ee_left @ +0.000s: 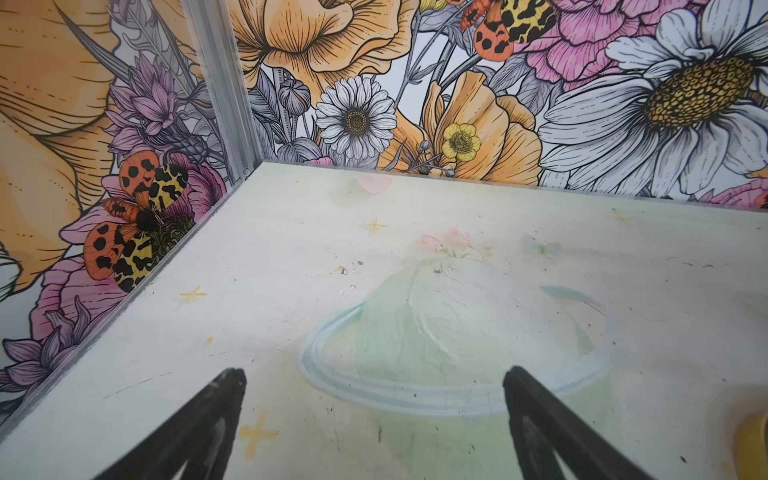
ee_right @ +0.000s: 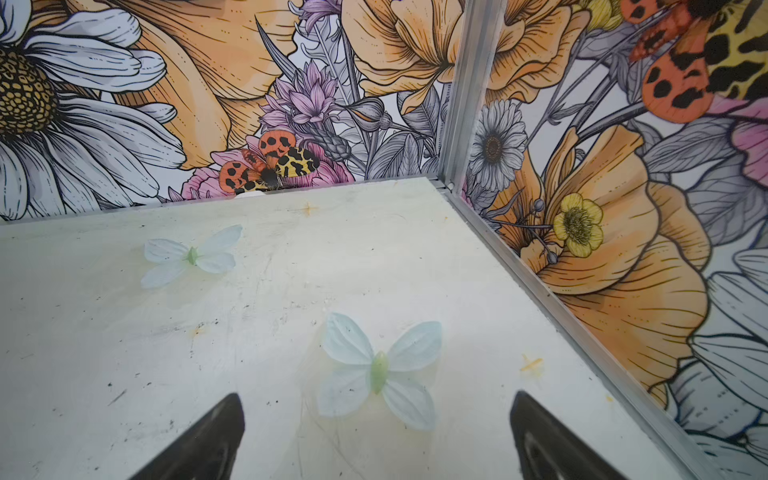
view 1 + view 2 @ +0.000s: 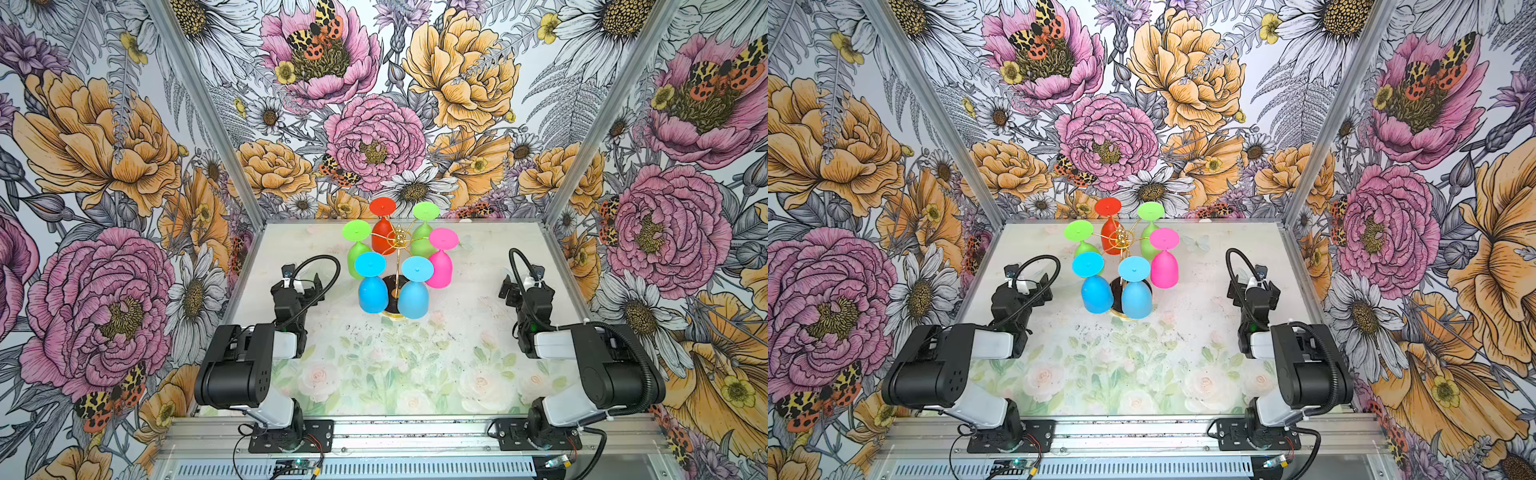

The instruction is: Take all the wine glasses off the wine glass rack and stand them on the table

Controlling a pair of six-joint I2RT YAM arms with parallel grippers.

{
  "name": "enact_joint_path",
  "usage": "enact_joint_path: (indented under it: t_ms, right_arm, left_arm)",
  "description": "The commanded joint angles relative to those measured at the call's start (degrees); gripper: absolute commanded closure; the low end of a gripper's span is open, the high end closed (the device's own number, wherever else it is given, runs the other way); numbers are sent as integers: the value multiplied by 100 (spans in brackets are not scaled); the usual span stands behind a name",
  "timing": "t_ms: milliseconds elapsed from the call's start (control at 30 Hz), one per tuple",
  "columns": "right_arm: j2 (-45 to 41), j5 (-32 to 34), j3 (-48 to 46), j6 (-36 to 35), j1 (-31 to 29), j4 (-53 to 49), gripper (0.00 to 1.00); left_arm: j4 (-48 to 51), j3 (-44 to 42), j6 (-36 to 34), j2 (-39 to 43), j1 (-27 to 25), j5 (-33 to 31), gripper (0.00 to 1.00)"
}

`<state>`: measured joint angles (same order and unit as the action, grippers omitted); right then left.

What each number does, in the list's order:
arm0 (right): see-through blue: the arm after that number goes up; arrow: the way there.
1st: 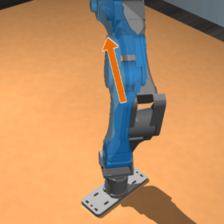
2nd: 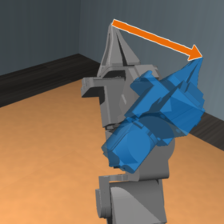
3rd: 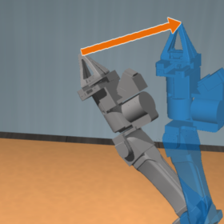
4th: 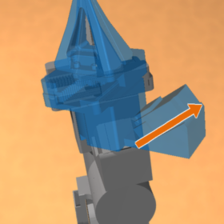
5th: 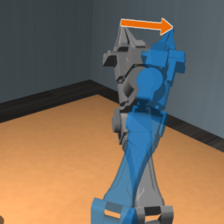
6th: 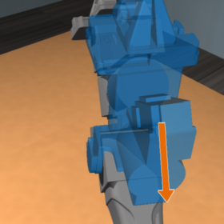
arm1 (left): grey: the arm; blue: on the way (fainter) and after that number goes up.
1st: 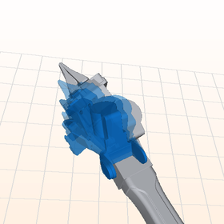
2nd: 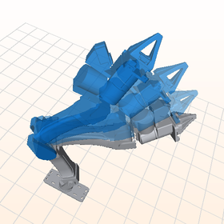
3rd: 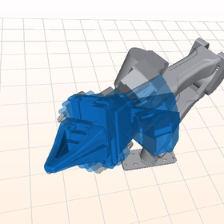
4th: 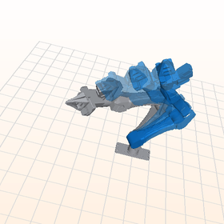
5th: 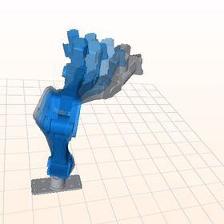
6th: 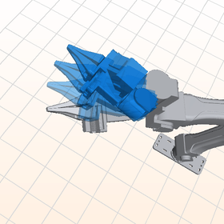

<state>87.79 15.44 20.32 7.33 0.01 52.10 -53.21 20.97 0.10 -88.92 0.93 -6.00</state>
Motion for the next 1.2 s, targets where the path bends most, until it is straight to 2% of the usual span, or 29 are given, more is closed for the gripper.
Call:
enact_joint_path:
  t_ms: [0,833,933,1067,1167]
  right_arm:
    - [28,36,74,-88,-35,56,0]
    - [14,63,77,-105,-55,65,1]
    - [-160,141,226,-156,-122,-371,2]
    - [-206,201,222,-219,-193,-371,3]
    - [-562,302,500,-274,-260,-1153,3]
  left_arm:
    - [-97,53,-5,7,-31,-24,1]
    - [-126,33,36,15,29,63,1]
    - [-117,12,73,65,29,-64,1]
    - [417,85,120,535,22,-185,1]
    - [1182,267,148,1040,21,-315,1]
